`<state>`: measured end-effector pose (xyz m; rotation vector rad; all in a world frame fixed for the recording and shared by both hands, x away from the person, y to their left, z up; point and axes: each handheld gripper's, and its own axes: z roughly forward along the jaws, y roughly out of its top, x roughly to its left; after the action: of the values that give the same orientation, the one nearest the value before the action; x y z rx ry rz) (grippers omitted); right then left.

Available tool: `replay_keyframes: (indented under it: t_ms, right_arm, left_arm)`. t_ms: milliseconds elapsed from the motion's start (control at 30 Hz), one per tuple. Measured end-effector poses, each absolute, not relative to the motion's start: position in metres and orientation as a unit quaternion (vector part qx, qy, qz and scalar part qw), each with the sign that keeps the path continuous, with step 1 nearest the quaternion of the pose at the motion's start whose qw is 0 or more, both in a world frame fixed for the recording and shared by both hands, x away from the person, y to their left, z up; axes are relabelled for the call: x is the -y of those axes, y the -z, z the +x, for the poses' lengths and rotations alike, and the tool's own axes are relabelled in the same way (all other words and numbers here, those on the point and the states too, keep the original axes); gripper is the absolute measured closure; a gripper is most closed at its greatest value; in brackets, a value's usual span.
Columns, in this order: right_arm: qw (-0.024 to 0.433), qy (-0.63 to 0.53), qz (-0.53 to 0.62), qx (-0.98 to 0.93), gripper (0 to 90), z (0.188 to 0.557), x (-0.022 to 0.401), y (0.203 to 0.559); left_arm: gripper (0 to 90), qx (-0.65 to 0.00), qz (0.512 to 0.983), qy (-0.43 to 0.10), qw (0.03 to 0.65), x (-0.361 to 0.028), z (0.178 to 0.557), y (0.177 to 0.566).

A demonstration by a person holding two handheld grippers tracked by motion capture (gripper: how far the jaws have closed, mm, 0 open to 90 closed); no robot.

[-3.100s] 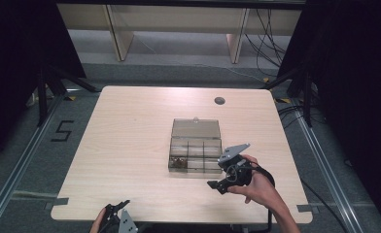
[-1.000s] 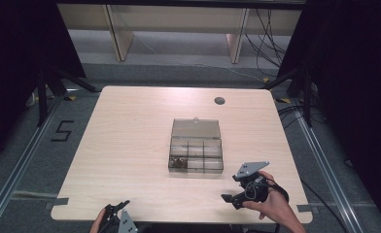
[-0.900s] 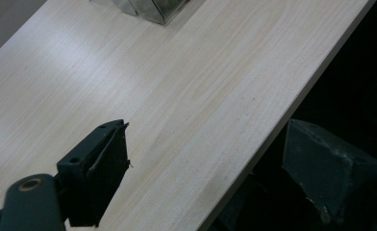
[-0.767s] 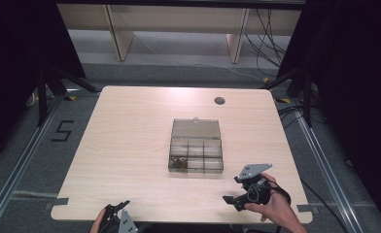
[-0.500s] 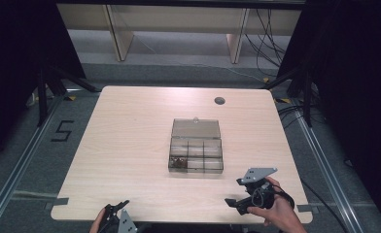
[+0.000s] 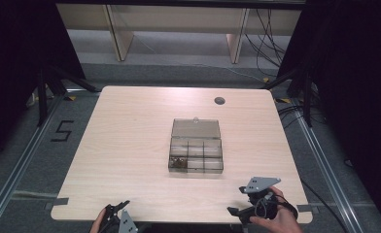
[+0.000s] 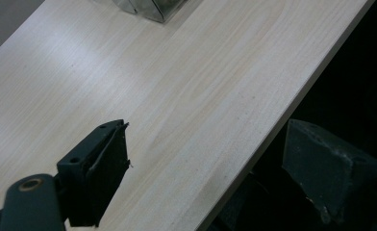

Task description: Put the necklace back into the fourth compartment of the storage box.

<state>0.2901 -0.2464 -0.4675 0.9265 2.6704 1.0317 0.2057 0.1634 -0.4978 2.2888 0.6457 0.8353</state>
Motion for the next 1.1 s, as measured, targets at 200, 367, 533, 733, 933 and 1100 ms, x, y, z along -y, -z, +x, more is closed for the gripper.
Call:
replay_keyframes:
  t_ms: [200, 367, 533, 733, 933, 1100]
  right_arm:
    - [0.071, -0.343, 0.312, -0.883, 17.3, 0.285, 0.251, 0.471]
    - [0.076, -0.348, 0.325, -0.876, 17.5, 0.283, 0.255, 0.473]
    - [0.079, -0.356, 0.326, -0.872, 17.9, 0.277, 0.258, 0.474]
    - [0.082, -0.358, 0.342, -0.865, 18.2, 0.272, 0.263, 0.478]
    - [0.082, -0.360, 0.346, -0.863, 18.8, 0.268, 0.266, 0.480]
    - [0.075, -0.350, 0.355, -0.864, 18.3, 0.264, 0.268, 0.484]
  left_arm:
    - [15.4, -0.247, 0.864, -0.318, 0.303, -0.165, 0.207, 0.498]
    - [15.4, -0.243, 0.865, -0.318, 0.302, -0.164, 0.206, 0.498]
    - [15.4, -0.251, 0.861, -0.315, 0.310, -0.163, 0.206, 0.500]
    - [15.4, -0.246, 0.864, -0.315, 0.307, -0.163, 0.206, 0.499]
    - [15.4, -0.256, 0.856, -0.315, 0.320, -0.162, 0.206, 0.501]
    - [15.4, -0.254, 0.857, -0.316, 0.319, -0.162, 0.206, 0.500]
